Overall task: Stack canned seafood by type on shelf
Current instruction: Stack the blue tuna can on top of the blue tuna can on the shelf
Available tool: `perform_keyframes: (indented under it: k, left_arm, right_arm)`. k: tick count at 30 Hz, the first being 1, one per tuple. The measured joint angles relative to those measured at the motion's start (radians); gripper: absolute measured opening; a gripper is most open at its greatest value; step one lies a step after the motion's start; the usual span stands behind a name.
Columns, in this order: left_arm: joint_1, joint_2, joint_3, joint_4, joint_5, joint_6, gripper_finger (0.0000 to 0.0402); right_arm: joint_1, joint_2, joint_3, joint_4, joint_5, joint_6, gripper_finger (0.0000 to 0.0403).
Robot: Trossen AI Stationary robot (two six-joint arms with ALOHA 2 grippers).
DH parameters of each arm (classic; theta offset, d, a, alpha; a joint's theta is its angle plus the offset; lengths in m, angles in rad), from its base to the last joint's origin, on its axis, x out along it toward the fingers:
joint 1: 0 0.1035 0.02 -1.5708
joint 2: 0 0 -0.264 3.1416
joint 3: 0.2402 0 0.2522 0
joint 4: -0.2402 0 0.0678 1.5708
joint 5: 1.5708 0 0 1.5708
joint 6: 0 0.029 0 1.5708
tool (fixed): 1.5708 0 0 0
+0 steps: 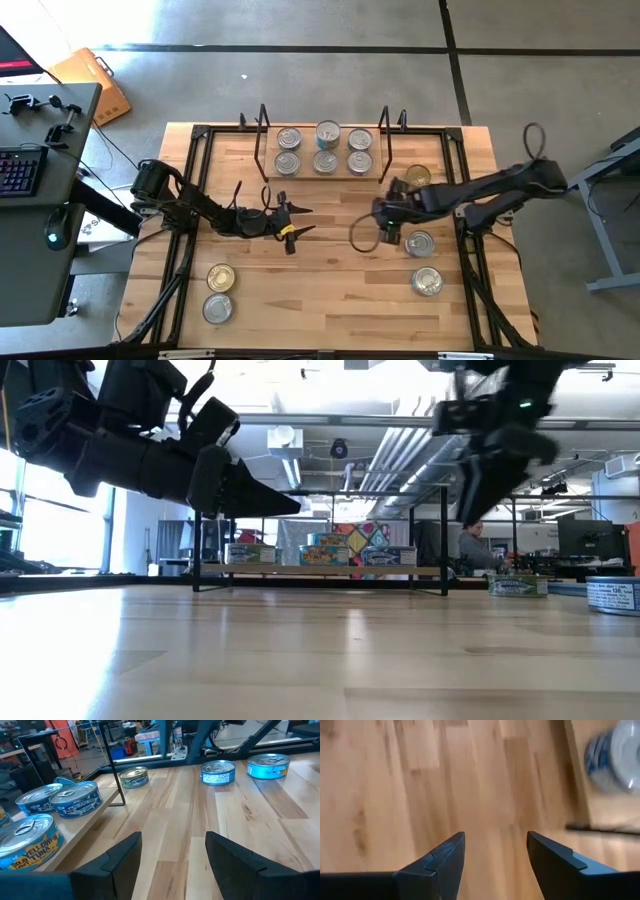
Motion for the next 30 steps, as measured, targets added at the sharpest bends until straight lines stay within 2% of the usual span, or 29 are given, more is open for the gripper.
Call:
perform_keyframes:
  k: [3,6,10,15,23,30]
  left_arm:
    - [0.001,0.000,0.000,0.006,0.000,-0.001,0.0211]
    - [0.001,0.000,0.000,0.029,0.000,0.001,0.0211]
    - [0.001,0.000,0.000,0.061,0.000,0.003,0.0211]
    - [0.002,0.000,0.000,0.063,-0.002,0.017,0.0211]
    - [0.000,0.000,0.000,0.061,0.003,-0.018,0.0211]
    - [0.000,0.000,0.000,0.061,0.003,-0.035,0.0211]
  right_arm:
    - [0.019,-0.075,-0.057,-0.026,-0.004,0.086,0.0204]
    - [0.023,-0.121,-0.097,-0.007,-0.003,0.098,0.0203]
    - [0.019,-0.132,-0.121,0.092,0.000,0.045,0.0203]
    - [0.009,-0.129,-0.138,0.177,-0.055,0.063,0.0203]
    - [0.009,-0.158,-0.138,0.026,-0.052,0.174,0.0203]
    - [-0.029,-0.158,-0.138,-0.190,0.046,0.318,0.0205]
